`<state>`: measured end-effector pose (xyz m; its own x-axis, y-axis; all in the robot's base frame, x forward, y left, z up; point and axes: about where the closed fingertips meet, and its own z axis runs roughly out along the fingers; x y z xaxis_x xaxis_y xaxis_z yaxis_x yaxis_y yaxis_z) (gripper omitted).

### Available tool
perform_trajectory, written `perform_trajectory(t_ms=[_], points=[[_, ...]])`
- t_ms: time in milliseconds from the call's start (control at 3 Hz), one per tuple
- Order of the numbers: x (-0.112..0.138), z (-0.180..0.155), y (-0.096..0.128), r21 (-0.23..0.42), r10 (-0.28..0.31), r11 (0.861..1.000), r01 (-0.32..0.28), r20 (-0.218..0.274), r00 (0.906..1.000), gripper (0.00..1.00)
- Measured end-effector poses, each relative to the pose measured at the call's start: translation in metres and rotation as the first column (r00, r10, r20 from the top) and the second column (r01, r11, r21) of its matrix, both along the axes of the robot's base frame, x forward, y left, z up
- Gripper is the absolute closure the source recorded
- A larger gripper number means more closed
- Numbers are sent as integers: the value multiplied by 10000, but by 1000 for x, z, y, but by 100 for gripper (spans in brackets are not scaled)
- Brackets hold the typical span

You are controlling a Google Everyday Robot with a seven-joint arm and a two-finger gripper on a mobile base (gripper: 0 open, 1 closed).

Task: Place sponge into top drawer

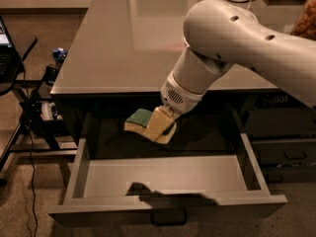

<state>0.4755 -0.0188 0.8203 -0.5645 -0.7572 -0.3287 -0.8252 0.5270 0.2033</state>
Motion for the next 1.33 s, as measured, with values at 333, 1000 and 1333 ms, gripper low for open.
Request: perform_trajectory(t_ms=[333,1000,1333], points=[[-2,-2,0,36,-72,10000,72,-67,10000,100],[-28,-85,0,-112,-780,9970,772,-1431,9866,100],[-40,-122,1,-62,-973,9951,982,-2126,9723,100]])
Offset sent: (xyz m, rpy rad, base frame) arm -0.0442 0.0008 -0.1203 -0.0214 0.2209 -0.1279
